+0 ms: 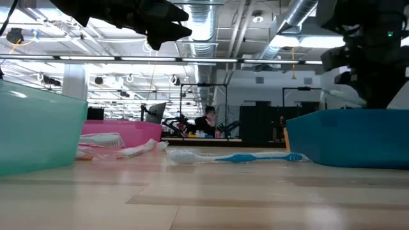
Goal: Pick & Place Toothbrushes
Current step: Put the green toothbrush into the blue bin
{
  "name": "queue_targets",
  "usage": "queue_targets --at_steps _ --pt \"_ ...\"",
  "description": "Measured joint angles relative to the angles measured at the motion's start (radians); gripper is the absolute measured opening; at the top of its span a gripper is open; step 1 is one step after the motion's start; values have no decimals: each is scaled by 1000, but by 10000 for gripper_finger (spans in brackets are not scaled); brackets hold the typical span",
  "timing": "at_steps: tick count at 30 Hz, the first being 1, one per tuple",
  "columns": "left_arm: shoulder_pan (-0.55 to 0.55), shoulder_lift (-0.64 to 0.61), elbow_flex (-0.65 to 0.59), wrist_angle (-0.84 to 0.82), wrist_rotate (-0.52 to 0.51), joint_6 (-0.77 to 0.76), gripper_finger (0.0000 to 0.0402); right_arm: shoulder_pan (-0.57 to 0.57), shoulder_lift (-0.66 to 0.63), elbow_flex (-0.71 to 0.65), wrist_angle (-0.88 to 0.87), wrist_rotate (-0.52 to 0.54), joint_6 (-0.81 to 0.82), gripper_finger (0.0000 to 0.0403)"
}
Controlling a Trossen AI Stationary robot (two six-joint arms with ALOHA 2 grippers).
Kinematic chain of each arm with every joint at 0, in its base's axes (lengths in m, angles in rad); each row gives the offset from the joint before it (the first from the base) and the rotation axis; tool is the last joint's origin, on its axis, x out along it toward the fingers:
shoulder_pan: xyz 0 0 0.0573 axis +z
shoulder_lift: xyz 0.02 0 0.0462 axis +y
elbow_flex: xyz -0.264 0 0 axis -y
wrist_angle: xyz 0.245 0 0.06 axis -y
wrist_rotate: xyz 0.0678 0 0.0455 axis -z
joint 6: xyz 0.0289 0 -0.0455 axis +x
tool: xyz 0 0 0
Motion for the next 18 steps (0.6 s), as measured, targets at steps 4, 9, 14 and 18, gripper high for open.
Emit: queue_targets --at_steps 4,9,14,18 --pt "0 0 0 5 0 4 220 -20 35 0 -6 0 -16 16" --pt "0 0 0 5 0 17 219 -38 77 0 -3 -17 -45 19" --pt "0 0 0 3 1 17 212 -38 132 0 7 0 -53 27" --pt "0 0 0 -2 1 17 205 -38 180 0 -1 35 -41 41"
